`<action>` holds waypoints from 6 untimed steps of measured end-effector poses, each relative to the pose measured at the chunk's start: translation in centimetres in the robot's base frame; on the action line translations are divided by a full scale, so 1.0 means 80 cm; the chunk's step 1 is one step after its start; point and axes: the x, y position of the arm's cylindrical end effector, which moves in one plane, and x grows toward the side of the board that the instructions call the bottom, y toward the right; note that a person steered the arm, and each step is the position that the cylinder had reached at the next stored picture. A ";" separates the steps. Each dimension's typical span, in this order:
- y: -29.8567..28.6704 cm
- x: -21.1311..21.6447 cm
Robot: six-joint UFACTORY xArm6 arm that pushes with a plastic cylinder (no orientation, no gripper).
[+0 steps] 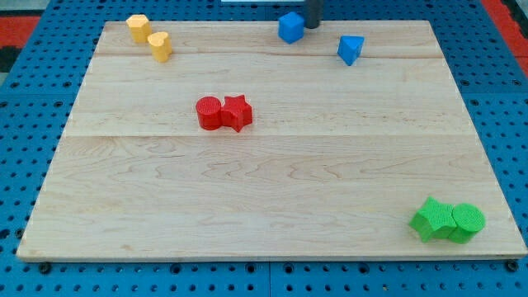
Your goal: Move your arm to the yellow heart
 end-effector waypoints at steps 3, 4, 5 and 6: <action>-0.058 0.115; -0.205 0.140; -0.286 0.139; -0.307 0.122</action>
